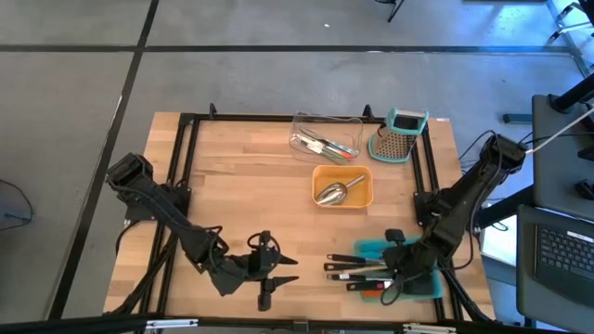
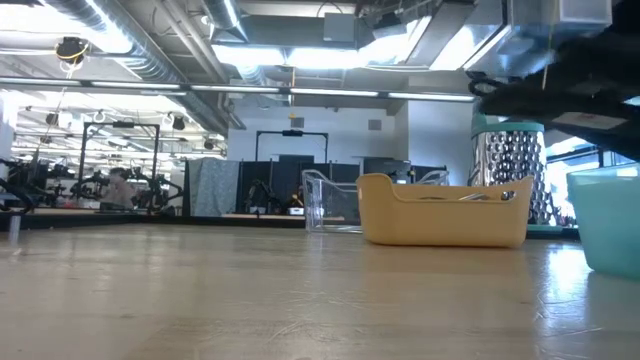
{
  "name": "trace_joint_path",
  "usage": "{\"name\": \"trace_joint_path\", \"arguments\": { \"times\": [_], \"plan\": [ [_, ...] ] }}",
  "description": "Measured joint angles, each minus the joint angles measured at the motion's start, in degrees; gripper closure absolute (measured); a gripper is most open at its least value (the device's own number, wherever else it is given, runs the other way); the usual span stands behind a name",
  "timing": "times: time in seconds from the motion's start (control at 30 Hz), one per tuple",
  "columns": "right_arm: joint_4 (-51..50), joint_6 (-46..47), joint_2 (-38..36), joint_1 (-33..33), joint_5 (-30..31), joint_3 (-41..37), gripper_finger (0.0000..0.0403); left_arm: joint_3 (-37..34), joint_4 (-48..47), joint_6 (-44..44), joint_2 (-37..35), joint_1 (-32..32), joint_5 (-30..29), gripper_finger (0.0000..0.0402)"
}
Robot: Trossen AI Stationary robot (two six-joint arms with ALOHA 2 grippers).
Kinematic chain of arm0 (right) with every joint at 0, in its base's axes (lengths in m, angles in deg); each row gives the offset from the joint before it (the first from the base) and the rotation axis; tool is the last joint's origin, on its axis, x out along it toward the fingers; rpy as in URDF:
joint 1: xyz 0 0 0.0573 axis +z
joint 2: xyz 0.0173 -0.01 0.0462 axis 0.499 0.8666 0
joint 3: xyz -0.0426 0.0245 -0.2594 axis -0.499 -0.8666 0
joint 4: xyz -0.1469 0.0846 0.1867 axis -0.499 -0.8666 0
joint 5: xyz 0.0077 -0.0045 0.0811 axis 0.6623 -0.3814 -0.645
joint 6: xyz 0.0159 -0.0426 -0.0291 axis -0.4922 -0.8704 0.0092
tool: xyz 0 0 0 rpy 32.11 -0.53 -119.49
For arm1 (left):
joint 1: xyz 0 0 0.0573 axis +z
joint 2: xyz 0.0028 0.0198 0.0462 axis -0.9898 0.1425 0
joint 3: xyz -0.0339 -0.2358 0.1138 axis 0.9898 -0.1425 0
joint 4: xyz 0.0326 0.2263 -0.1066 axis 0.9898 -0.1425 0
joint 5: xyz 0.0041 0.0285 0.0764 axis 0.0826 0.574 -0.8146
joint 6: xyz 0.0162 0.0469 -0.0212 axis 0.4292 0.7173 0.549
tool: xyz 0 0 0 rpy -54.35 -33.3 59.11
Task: Pick & Place Kitchen Items
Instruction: Put the red spatula into the green bin, then adjust the blue bin
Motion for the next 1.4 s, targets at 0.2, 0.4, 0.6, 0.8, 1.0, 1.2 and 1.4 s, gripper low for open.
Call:
{"name": "trace_joint_path", "arguments": {
  "times": [0.2, 0.4, 0.6, 0.8, 1.0, 1.2, 1.4],
  "plan": [
    [3.4, -2.7, 0.0, 0.0, -0.7, -0.7, 0.0389, 0.0, 1.1, 0.1, 0.0, 0.9, 1.8, 0.0239],
    [3.4, -0.8, 0.0, -0.3, -0.5, -0.7, 0.0368, 0.0, 1.2, 0.1, 0.0, 1.2, 2.6, 0.0239],
    [3.7, 1.9, 0.0, -1.5, 0.6, -0.7, 0.0304, 0.0, 1.1, 0.1, 0.0, 1.2, 2.6, 0.0242],
    [-2.6, -1.9, 0.0, -2.5, 6.4, 4.1, 0.0256, 0.0, 1.0, 0.6, 0.0, 1.2, 2.6, 0.0241],
    [-11.3, -9.8, 0.0, -2.5, 13.1, 14.9, 0.0239, 0.0, 1.1, 1.6, 0.0, 1.2, 2.5, 0.0243],
    [-13.7, -12.3, 0.0, -2.5, 7.9, 24.1, 0.0239, 0.0, 1.1, 2.9, 0.0, 1.2, 2.6, 0.0245],
    [-10.9, -3.7, 0.2, -1.1, 1.9, 23.6, 0.0238, 0.0, 0.7, 4.7, 0.0, 0.4, 3.5, 0.0252]
  ]
}}
